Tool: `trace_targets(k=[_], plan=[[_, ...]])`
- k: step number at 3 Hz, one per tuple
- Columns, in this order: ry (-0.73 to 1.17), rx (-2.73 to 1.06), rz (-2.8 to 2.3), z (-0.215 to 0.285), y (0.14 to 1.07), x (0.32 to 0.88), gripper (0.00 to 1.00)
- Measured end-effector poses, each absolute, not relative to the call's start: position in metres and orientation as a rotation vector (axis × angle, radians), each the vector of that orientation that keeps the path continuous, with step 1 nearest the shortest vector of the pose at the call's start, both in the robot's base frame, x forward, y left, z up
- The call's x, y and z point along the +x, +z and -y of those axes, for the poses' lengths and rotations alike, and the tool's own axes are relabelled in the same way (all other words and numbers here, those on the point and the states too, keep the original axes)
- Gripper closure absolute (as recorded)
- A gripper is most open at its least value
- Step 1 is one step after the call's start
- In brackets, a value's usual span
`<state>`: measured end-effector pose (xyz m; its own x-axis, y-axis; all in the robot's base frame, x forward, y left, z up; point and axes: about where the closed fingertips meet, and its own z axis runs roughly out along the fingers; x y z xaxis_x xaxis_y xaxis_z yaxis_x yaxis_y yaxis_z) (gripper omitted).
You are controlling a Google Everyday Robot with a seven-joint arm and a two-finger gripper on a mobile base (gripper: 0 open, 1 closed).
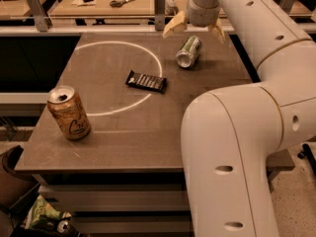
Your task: Place green can upright
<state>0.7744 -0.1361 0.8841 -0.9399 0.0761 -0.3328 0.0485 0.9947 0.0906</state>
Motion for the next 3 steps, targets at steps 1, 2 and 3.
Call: trace_targets(k=[1, 2, 3], plan=[[0.101, 0.09, -2.83, 0.125, 0.878, 0.775, 0.0], [0.091, 0.127, -2.852, 0.122, 0.874, 0.773, 0.0], [0.121, 0.181, -2.875, 0.126, 0.862, 0.771, 0.0]])
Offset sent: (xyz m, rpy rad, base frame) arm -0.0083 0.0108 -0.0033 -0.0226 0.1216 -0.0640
